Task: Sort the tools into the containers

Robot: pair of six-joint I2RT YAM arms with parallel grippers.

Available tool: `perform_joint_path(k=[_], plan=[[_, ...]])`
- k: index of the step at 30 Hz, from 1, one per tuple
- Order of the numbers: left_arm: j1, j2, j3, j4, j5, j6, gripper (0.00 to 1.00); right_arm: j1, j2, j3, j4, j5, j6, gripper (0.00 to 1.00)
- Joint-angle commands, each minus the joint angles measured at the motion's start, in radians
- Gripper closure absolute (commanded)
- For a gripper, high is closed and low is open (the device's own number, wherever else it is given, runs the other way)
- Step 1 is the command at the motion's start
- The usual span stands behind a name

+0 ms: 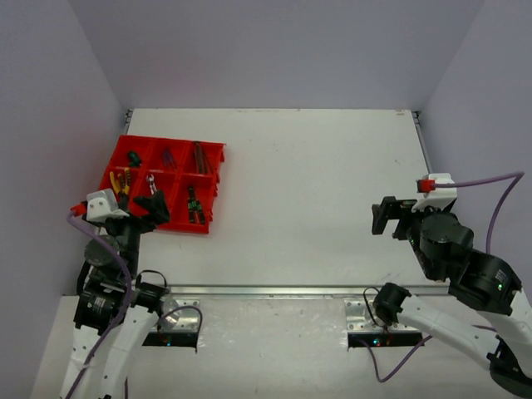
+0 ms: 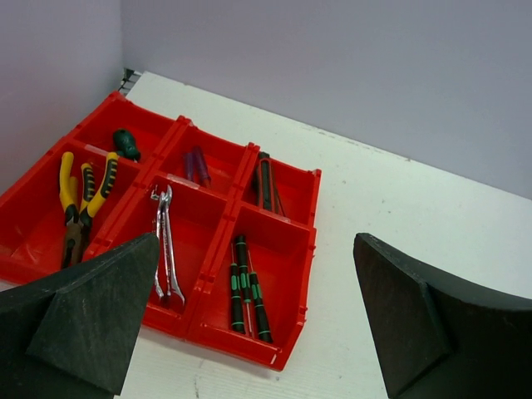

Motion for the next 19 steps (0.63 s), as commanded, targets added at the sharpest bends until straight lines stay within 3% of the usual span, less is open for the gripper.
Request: perform_joint_path(k=[1,19], plan=[[-0.005,0.006,0.002,0.053,-0.015,0.015,0.00,0.000,0.010,-0.037,0.021,0.028,0.028,0.01],[-0.005,0.011,-0.015,0.058,-0.004,0.009,0.00,-0.001,0.014,-0.091,0.076,0.022,0.027,0.01]])
